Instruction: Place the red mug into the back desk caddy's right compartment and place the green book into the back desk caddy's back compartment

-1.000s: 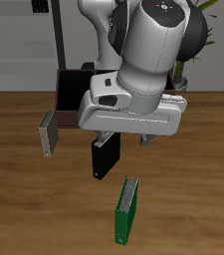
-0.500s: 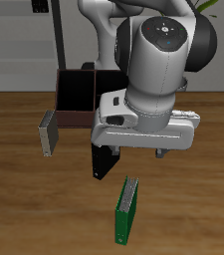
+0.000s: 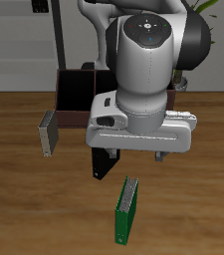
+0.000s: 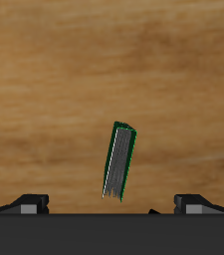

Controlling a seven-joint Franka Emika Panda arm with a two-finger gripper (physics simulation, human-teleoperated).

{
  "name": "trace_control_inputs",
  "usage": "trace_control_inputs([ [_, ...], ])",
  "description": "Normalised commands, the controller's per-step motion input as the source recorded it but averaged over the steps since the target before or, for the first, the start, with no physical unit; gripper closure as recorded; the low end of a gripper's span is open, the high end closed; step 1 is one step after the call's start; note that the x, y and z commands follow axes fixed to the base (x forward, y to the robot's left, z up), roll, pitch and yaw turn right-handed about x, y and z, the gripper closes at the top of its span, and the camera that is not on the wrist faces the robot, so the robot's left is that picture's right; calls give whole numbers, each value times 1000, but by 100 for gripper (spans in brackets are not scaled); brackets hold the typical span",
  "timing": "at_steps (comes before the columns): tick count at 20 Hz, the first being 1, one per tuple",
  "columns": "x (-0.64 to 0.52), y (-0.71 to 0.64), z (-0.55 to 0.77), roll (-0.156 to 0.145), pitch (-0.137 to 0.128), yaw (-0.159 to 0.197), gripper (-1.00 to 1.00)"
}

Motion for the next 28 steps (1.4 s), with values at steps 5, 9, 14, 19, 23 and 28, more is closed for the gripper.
trace_control_inputs([
  [5,170,-155,-174,-29,4,-29,-100],
  [9,105,-43,-300,-13,17,-22,-100],
  [14,60,-20,-268,-15,17,-19,-100],
  [19,-11,-47,-262,-17,-10,-23,-100],
  [23,-122,-32,-165,-41,-110,57,-100],
  [28,-61,22,-246,-15,-50,3,-100],
])
